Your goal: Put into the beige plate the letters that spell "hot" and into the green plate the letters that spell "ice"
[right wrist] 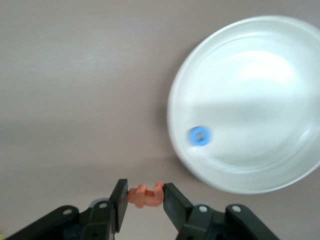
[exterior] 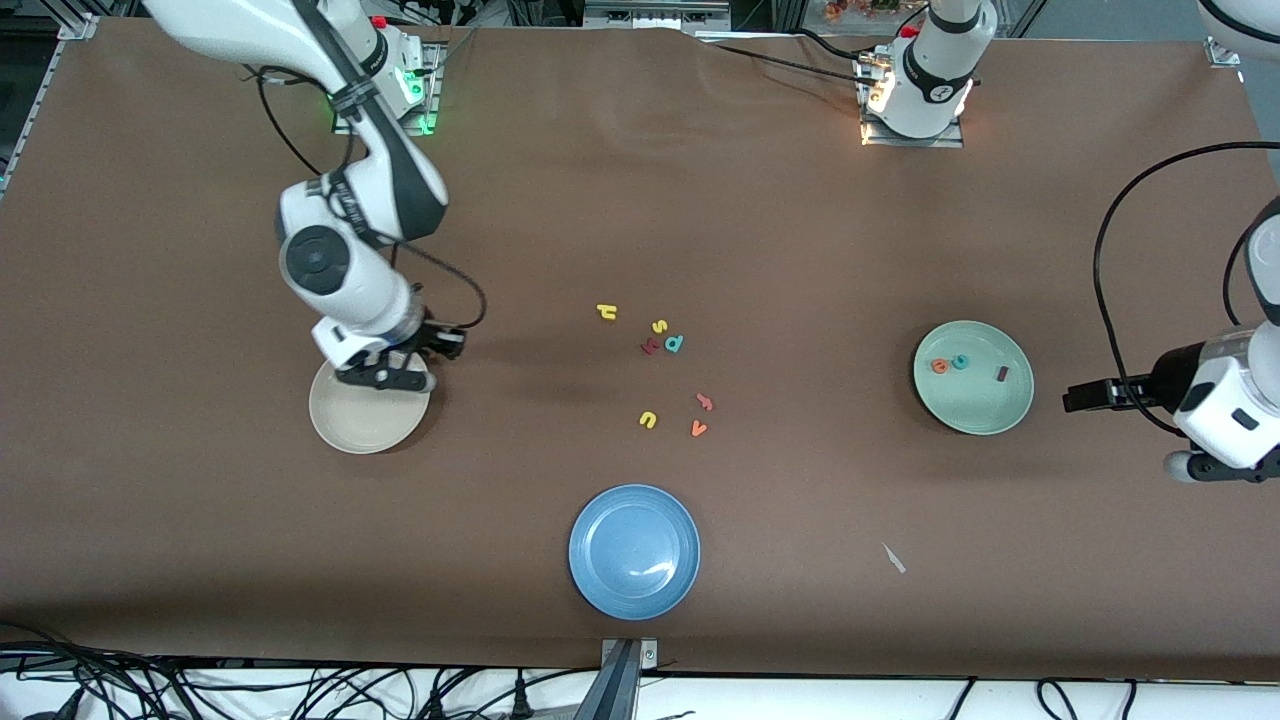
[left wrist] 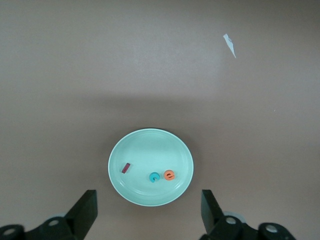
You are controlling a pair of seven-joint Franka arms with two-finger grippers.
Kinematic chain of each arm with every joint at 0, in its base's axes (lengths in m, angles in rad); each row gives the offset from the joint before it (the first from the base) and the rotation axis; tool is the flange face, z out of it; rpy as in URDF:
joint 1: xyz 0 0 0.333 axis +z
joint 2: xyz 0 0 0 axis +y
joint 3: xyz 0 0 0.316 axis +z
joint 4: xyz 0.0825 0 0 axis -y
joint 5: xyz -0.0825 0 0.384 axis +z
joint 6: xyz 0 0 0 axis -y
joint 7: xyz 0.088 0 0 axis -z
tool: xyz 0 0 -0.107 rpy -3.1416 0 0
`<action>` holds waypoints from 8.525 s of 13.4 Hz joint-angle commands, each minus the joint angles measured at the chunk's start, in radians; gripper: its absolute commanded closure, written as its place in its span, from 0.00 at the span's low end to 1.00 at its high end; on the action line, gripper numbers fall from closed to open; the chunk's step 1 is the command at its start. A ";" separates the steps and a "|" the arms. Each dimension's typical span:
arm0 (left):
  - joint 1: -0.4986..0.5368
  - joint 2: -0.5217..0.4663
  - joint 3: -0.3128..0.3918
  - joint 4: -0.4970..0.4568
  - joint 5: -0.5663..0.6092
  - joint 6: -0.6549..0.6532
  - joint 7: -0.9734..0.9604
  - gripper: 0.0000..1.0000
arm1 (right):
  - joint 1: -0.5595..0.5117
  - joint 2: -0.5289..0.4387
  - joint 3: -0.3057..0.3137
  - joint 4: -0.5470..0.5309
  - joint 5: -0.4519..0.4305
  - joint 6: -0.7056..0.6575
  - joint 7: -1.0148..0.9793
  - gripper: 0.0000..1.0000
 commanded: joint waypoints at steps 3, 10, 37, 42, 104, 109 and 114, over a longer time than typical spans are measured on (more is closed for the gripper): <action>-0.013 -0.107 -0.002 -0.148 0.064 0.046 0.108 0.00 | -0.069 -0.005 -0.096 -0.018 0.011 0.012 -0.319 0.78; -0.018 -0.107 -0.039 -0.100 0.064 0.046 0.106 0.00 | -0.054 0.004 -0.079 -0.020 0.156 0.027 -0.301 0.12; -0.036 -0.117 -0.053 -0.031 0.065 -0.058 0.102 0.00 | 0.414 0.287 0.082 0.113 -0.285 0.247 0.733 0.02; -0.035 -0.117 -0.050 -0.031 0.072 -0.060 0.105 0.00 | 0.421 0.310 0.082 0.115 -0.296 0.250 0.747 0.05; -0.042 -0.176 -0.169 0.016 0.098 -0.298 0.100 0.00 | -0.055 -0.325 -0.191 0.321 0.040 -0.657 -0.374 0.02; -0.041 -0.176 -0.248 0.059 0.108 -0.304 0.099 0.00 | -0.070 -0.316 -0.190 0.330 0.037 -0.655 -0.381 0.02; -0.030 -0.175 -0.239 0.063 0.102 -0.334 0.103 0.00 | -0.060 -0.290 -0.187 0.367 0.023 -0.654 -0.377 0.02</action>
